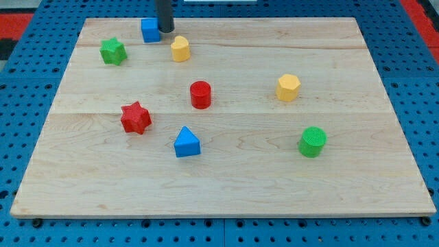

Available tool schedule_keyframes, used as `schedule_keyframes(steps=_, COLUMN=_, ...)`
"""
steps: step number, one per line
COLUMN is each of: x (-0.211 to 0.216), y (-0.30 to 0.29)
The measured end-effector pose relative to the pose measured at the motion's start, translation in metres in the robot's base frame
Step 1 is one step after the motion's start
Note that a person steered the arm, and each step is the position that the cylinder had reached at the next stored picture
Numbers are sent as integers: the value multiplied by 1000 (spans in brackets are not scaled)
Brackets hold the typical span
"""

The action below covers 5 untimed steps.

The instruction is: Push blue cube to the top left corner of board

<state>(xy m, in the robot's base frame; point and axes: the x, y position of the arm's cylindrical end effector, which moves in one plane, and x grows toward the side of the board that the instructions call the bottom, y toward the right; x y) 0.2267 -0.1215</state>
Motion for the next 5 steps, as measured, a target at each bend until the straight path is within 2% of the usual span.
schedule_keyframes(steps=2, x=2, y=-68)
schedule_keyframes(steps=5, x=1, y=-69)
